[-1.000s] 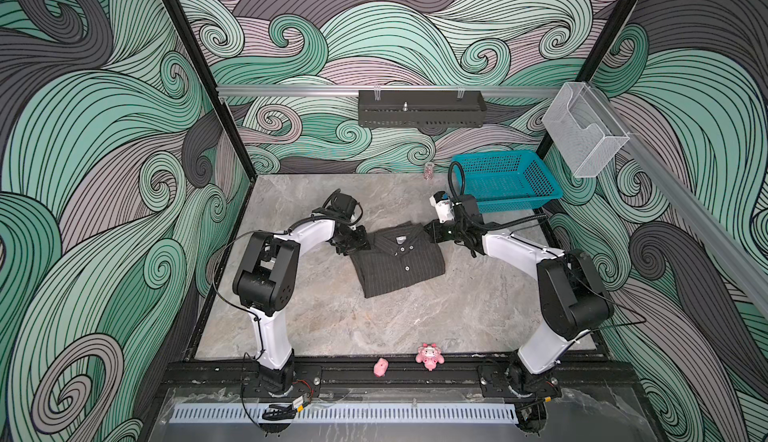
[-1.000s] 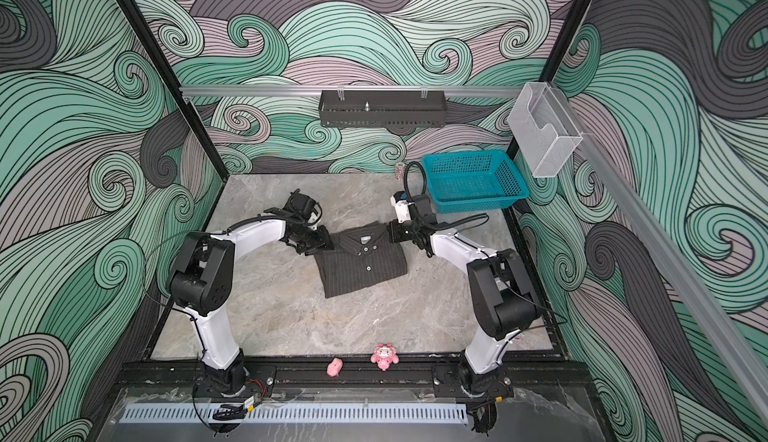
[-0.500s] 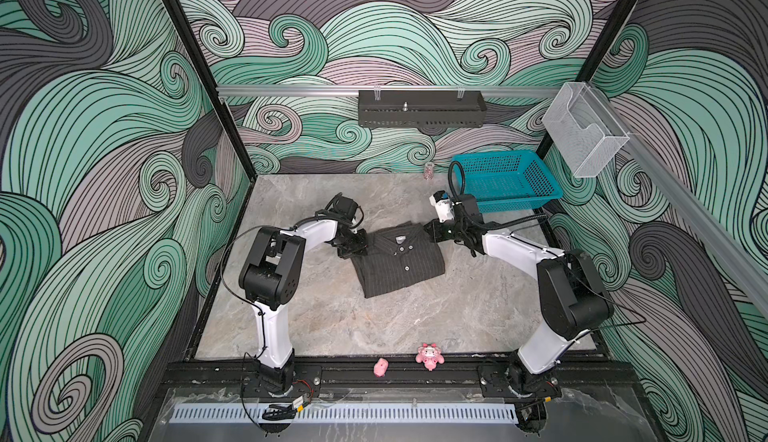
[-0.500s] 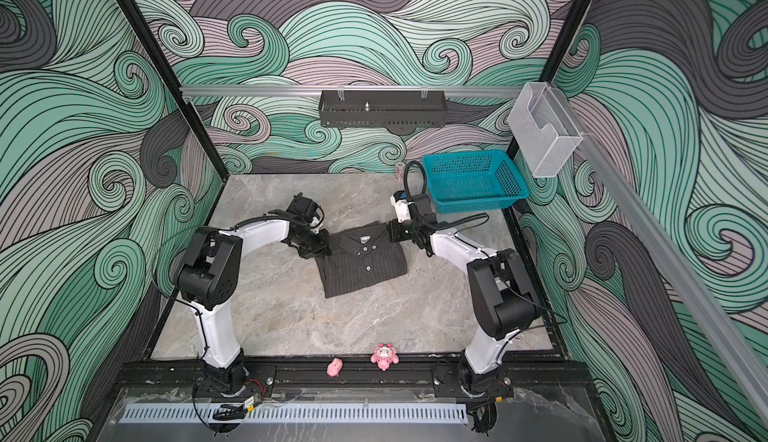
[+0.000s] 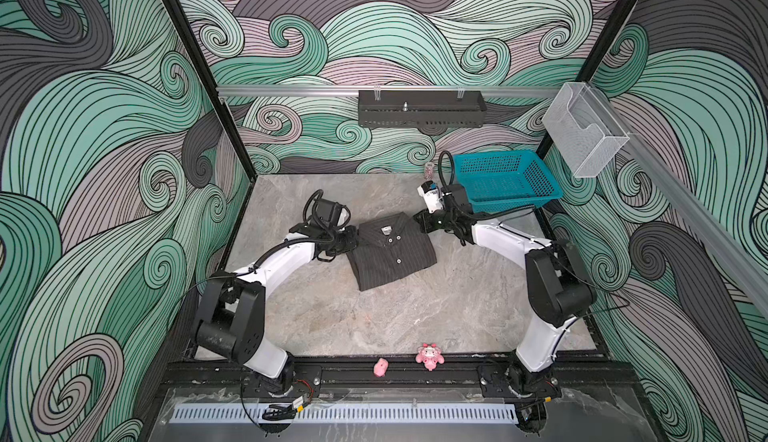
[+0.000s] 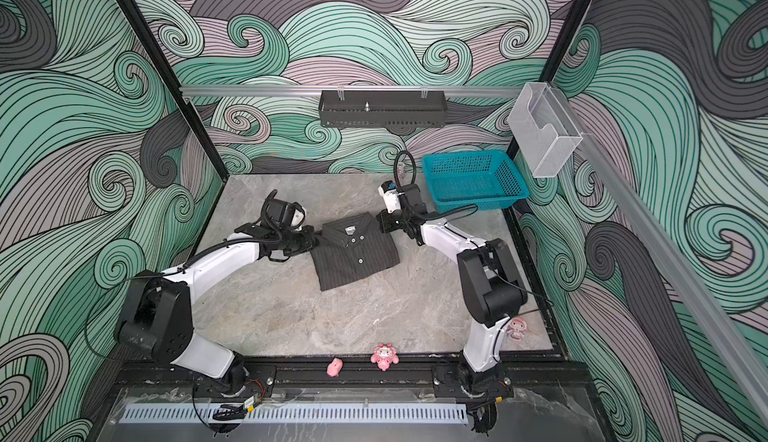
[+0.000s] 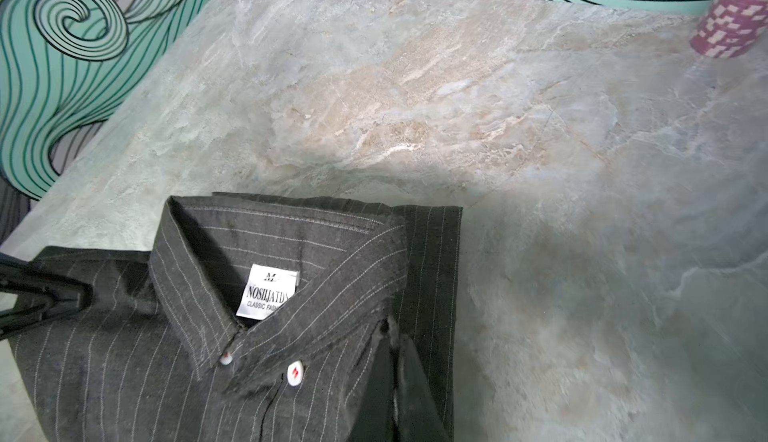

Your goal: Fold and stack the long sleeve shirts

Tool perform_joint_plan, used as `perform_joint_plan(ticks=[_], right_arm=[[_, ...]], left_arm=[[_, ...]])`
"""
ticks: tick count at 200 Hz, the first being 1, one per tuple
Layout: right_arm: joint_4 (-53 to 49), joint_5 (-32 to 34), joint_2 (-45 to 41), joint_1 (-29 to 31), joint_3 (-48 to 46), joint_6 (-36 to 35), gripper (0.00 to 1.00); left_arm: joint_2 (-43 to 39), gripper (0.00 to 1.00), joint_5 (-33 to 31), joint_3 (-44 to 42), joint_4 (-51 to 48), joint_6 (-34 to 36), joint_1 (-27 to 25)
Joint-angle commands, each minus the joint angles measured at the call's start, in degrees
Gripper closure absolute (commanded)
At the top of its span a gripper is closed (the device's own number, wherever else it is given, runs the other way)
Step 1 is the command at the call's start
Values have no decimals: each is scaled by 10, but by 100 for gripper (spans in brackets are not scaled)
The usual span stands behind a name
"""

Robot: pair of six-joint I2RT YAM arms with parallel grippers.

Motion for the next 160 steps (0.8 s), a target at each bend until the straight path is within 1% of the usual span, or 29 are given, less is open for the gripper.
perform_joint_plan(ticks=[1, 23, 41, 58, 71, 92, 99, 119, 135, 160], right_arm=[[-14, 12, 61, 5, 33, -21, 99], [-21, 20, 107, 7, 64, -18, 96], [-18, 23, 124, 8, 74, -12, 95], [-16, 27, 122, 8, 73, -8, 92], [-15, 27, 111, 8, 69, -2, 88], [-23, 28, 93, 9, 67, 3, 86], [-23, 27, 88, 9, 65, 4, 88], [-23, 24, 77, 10, 62, 4, 100], [-10, 25, 58, 9, 50, 5, 100], [17, 32, 38, 9, 42, 5, 100]], left_arm=[[47, 100, -57, -28, 26, -43, 16], [65, 100, -78, -47, 58, -63, 30], [71, 100, -75, -44, 67, -62, 40], [72, 100, -72, -29, 61, -51, 42], [68, 100, -61, -20, 60, -42, 43], [56, 100, -50, -9, 60, -28, 43], [53, 100, -44, -3, 59, -23, 43], [38, 100, -20, 9, 55, -10, 42], [8, 100, -15, 10, 58, 0, 40], [-38, 100, -40, 15, 59, 25, 40]])
